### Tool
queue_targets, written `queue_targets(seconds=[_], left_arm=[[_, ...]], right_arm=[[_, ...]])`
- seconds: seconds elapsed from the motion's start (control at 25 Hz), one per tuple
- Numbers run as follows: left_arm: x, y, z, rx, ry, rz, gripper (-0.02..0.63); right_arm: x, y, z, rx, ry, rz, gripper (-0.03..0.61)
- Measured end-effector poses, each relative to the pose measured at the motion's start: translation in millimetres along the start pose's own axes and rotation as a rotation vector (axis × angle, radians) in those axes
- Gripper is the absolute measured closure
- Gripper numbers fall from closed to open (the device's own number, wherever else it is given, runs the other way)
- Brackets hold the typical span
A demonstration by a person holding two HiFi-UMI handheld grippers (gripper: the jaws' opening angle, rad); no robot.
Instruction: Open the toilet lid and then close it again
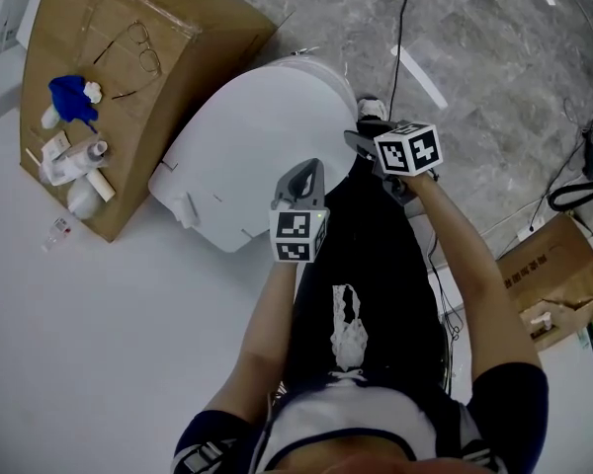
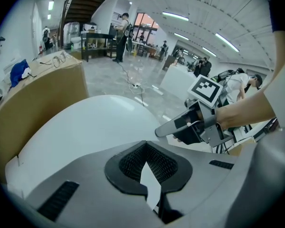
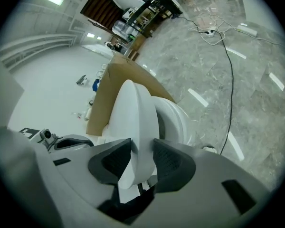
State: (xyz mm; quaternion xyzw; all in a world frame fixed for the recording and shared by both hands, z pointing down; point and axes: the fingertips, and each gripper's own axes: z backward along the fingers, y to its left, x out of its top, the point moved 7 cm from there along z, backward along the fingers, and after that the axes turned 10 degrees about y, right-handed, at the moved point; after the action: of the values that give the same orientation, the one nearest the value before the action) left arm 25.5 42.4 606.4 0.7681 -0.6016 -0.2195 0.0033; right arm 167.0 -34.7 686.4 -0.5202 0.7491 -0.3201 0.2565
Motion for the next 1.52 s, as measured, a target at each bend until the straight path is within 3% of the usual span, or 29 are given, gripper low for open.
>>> queue_targets(seconds=[0.4,0.68,1.0,1.52], left_arm=[[1,1,30,0.01,-0.037,-0.03,0.607],[-11,-7,50,-0.016,-0.079,-0.006,0.607],[-27,-20,92,-0.066,-0.151,0.058,0.606],[-57,-23,152,-0.035,-0.191,0.034,0.607]], right_arm=[[-9,50,30,-0.007,-0.068,0.066,0.446],[-14,78,45,-0.007,-0.107,0.095,0.453],[-21,125,59,-0.031,-0.128,0.204,0.456],[-34,194,75,-0.049,-0.146,0.309,0.462]])
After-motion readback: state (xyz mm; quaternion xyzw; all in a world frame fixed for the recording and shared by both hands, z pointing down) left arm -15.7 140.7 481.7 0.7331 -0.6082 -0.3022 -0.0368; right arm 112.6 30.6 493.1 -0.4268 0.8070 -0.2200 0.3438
